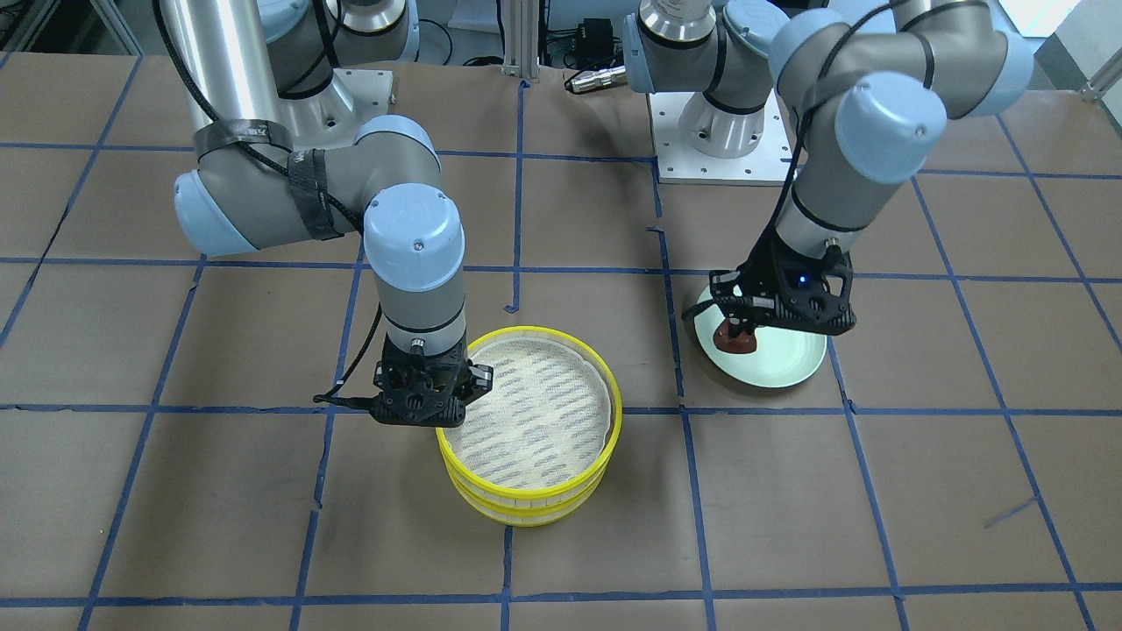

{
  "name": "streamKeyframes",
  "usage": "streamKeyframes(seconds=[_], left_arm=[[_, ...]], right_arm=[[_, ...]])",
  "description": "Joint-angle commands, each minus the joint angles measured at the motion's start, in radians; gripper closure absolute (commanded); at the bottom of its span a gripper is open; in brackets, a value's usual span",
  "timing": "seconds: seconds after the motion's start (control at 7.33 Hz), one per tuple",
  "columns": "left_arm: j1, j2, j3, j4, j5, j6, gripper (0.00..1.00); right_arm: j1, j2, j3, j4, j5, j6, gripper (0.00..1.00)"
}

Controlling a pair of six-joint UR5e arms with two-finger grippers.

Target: Place buns in different layers of steamer

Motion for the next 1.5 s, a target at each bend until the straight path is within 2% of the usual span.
streamKeyframes(seconds=[0.0,0.14,0.41,0.68,0.82,0.95,1.23,1.36], left_arm=[[-0.081,-0.027,0.164,-0.051,-0.076,-0.132,0.84],[-0.083,-0.063,0.164,-0.031,-0.135,-0.187,0.84],[-0.109,-0.149,0.166,0.070,-0.142,-0.204,0.84],[-0.176,-0.209,0.164,0.174,-0.143,-0.302,0.84],[-0.215,-0.232,0.164,0.202,-0.143,-0.354,0.73],[-0.224,-0.245,0.166,0.204,-0.143,-0.382,0.01],[-0.224,-0.246,0.169,0.202,-0.143,-0.378,0.00],[-0.224,-0.246,0.178,0.204,-0.142,-0.367,0.00]], right_arm=[[-0.001,0.002,0.000,-0.003,0.000,-0.003,0.42],[-0.001,-0.001,0.000,-0.003,-0.003,0.004,0.16],[-0.054,-0.074,0.006,0.056,-0.006,-0.031,0.15],[-0.189,-0.193,-0.003,0.206,0.003,-0.200,0.14],[-0.251,-0.215,-0.006,0.231,0.011,-0.239,0.09],[-0.269,-0.215,-0.006,0.231,0.012,-0.252,0.06],[-0.274,-0.215,-0.008,0.233,0.014,-0.252,0.03],[-0.285,-0.217,-0.011,0.233,0.044,-0.252,0.03]])
